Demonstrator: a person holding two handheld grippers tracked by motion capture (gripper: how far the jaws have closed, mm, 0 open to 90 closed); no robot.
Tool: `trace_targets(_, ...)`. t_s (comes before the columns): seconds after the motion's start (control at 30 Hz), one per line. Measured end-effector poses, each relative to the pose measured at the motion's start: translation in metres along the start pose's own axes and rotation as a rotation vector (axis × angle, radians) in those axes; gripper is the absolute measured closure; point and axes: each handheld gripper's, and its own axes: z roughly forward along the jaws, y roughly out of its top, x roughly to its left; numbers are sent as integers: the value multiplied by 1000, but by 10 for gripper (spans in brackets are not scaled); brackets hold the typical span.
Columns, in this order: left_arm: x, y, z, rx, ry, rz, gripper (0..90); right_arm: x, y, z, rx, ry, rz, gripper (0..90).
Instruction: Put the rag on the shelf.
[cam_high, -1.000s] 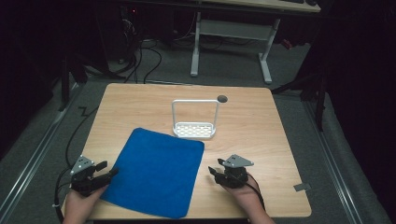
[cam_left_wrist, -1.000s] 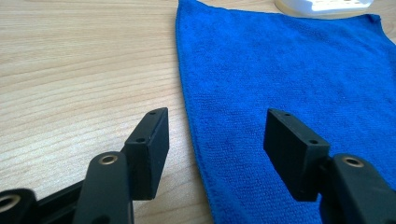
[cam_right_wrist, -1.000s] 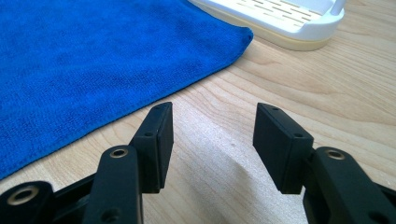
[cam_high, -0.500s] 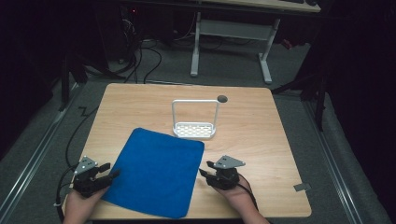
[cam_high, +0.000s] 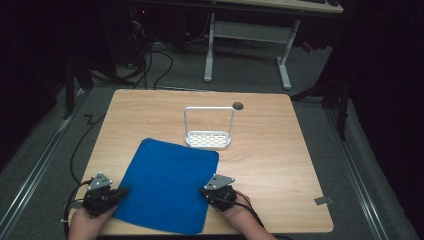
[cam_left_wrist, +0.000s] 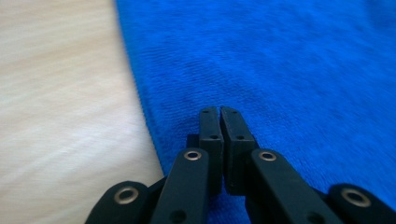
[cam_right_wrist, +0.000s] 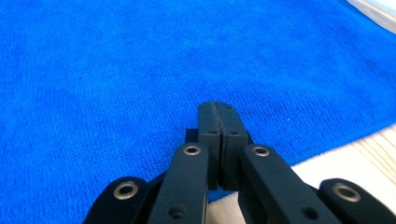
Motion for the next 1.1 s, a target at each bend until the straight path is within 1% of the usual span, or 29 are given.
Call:
trace_targets(0.03,0,0,0,0,0,0,881,0,0,0,0,0,0,900)
trace_targets(0.07,-8,1,1,16,-16,30,880,-2,-6,-6,2,-8,2,900)
trace_targets(0.1,-8,1,1,16,-16,30,877,-2,-6,-6,2,-8,2,900)
trace_targets(0.17,-24,1,6,20,-48,68,868,-8,-16,-18,9,-11,21,900)
trace_targets(0.2,-24,1,6,20,-48,68,867,-8,-16,-18,9,-11,21,900)
trace_targets(0.23,-29,0,7,19,-67,75,867,-11,-21,-25,18,-23,29,900)
trace_targets(0.27,-34,0,8,19,-82,80,867,-11,-21,-25,18,-23,29,900)
trace_targets(0.3,-40,0,9,22,-97,89,866,-16,-29,-33,21,-39,42,900)
trace_targets(0.33,-44,-1,9,23,-106,98,866,-16,-29,-33,21,-39,42,900)
trace_targets(0.37,-53,-1,11,30,-134,118,865,-21,-36,-40,16,-38,67,900)
trace_targets(0.4,-53,-1,11,30,-134,118,864,-23,-40,-45,15,-42,76,900)
trace_targets(0.43,-57,-1,13,34,-154,128,864,-23,-40,-45,15,-42,76,900)
trace_targets(0.47,-65,0,16,39,-189,145,858,-26,-49,-54,19,-56,91,900)
trace_targets(0.5,-65,0,16,39,-189,145,852,-28,-52,-57,18,-60,93,900)
trace_targets(0.57,-77,4,20,61,-218,175,841,-30,-58,-63,15,-65,107,894)
trace_targets(0.6,-80,6,21,71,-217,185,842,-31,-60,-65,12,-67,113,878)
trace_targets(0.67,-82,9,22,55,-208,196,794,-34,-61,-68,4,-68,131,804)
trace_targets(0.7,-84,12,23,35,-197,201,794,-34,-61,-68,4,-68,131,804)
trace_targets(0.73,-82,20,29,7,-149,195,714,-35,-58,-68,-33,-70,139,758)
trace_targets(0.77,-82,20,29,7,-149,195,690,-35,-58,-68,-33,-70,139,758)
trace_targets(0.8,-78,30,40,-7,-86,194,647,-37,-51,-62,-50,-85,134,716)
trace_targets(0.83,-78,30,40,-7,-86,194,637,-37,-51,-62,-50,-85,134,716)
trace_targets(0.87,-74,35,48,10,-54,187,637,-38,-48,-58,-46,-90,134,709)
trace_targets(0.9,-71,36,52,17,-44,172,638,-41,-43,-52,-44,-98,136,704)
trace_targets(0.97,-67,37,55,-11,-60,114,654,-46,-39,-45,-30,-118,144,711)
trace_targets(1.0,-67,37,55,-6,-66,107,655,-48,-39,-43,-11,-124,147,711)
trace_targets(1.03,-70,36,55,-7,-70,119,655,-48,-40,-42,7,-129,143,712)
trace_targets(1.07,-77,33,54,-11,-84,139,654,-48,-45,-46,1,-131,139,710)
trace_targets(1.1,-81,31,53,-8,-102,143,653,-49,-47,-49,4,-136,135,709)
